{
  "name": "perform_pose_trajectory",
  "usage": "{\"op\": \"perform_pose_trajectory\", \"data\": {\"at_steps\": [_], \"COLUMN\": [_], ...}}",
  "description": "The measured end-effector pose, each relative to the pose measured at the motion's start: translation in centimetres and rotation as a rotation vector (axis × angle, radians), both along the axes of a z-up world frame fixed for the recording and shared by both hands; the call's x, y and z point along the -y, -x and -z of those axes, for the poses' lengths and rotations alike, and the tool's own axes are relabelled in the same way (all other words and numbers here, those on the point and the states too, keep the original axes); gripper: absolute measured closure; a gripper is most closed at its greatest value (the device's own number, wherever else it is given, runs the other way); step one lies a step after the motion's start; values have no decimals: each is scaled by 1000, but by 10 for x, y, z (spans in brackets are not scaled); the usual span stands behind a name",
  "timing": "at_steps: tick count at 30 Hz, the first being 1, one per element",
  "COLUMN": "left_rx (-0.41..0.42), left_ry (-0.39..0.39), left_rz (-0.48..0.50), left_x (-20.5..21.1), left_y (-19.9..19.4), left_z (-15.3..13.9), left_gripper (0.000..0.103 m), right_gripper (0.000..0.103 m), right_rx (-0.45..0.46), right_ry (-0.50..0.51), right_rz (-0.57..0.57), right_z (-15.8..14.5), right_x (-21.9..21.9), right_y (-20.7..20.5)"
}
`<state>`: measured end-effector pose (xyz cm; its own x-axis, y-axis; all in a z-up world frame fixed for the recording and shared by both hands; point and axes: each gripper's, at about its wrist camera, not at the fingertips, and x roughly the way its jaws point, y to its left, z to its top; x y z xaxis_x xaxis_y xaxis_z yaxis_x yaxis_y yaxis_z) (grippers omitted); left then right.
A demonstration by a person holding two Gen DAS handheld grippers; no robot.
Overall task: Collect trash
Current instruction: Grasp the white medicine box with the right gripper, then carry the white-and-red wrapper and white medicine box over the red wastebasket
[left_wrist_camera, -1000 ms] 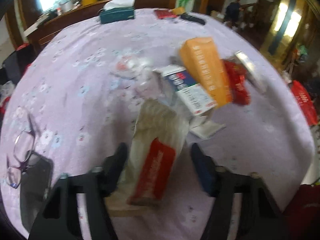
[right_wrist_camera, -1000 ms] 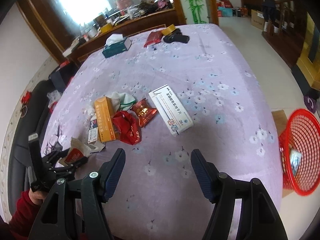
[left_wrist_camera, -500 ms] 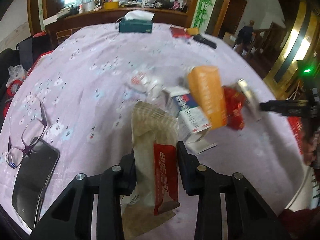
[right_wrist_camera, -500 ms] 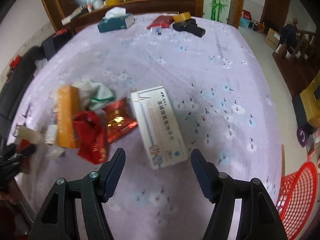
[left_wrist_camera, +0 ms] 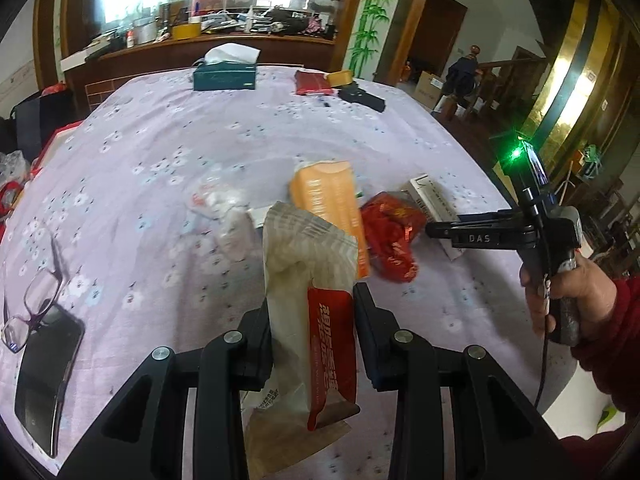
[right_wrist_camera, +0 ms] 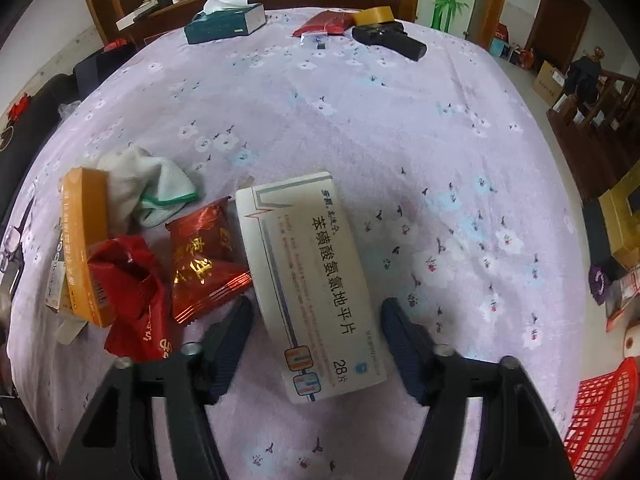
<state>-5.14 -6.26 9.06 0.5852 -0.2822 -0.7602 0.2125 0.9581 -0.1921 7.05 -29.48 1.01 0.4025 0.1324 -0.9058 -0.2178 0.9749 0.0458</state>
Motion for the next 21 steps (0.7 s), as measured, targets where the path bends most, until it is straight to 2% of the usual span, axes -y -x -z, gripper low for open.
{"op": "perform_pose_trajectory", "data": {"at_steps": [7, 13, 21], "left_rx": [43, 115, 122], "left_ry": [12, -6, -27], "left_rz": [17, 23, 58], "left_x": [27, 57, 92], "left_y": [-3, -2, -4], "left_z": [-11, -27, -31], "left_gripper": [69, 69, 69], "right_gripper": [44, 44, 44], "right_rx": [21, 103, 183], "right_ry": [-77, -112, -150], "right_rz": [91, 174, 248], "right_z": [-20, -55, -85], "right_x": [14, 23, 41], "right_y": [30, 85, 123]}}
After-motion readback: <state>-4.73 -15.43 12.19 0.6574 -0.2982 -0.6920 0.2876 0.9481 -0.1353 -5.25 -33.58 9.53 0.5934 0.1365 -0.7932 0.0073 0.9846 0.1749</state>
